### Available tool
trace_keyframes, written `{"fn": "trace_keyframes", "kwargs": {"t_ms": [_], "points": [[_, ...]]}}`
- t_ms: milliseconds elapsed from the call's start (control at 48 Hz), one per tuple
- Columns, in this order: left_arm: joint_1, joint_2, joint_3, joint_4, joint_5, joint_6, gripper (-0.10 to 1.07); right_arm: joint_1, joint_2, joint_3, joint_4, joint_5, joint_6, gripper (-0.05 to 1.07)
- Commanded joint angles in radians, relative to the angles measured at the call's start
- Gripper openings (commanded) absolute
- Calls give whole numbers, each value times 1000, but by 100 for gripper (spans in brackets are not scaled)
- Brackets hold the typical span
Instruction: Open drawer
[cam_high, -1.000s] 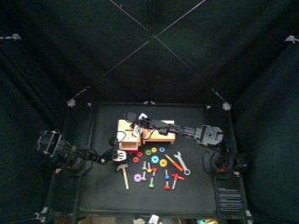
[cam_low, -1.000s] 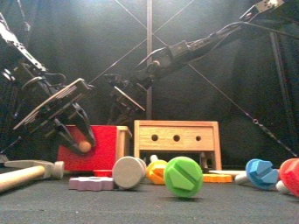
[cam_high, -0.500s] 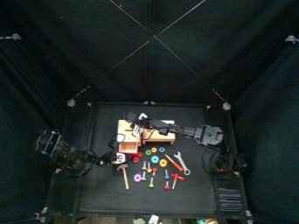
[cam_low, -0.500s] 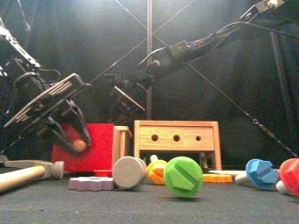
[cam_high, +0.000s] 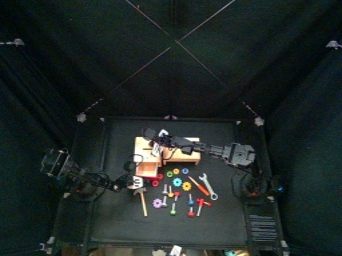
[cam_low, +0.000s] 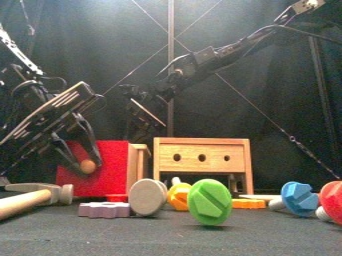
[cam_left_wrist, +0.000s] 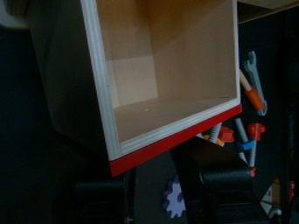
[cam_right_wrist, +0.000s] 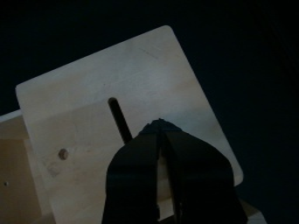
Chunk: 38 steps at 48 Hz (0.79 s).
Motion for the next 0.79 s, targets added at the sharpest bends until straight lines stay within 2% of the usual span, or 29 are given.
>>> {"fn": "trace_keyframes", "kwargs": {"t_ms": [0,229,583,771], "points": [[-15,-11,-20,3,3,5,62,-2,-28,-14,-2,5,-2,2],[-15,-12,-18,5,-2,5,63,-2,-28,-17,-2,5,-2,2],[-15,-12,-21,14,-23,6,82,3,-29,-23,-2,5,-2,2],[-15,-25,-21,34,-38,9,85,3,-29,-26,-2,5,-2,2]]}}
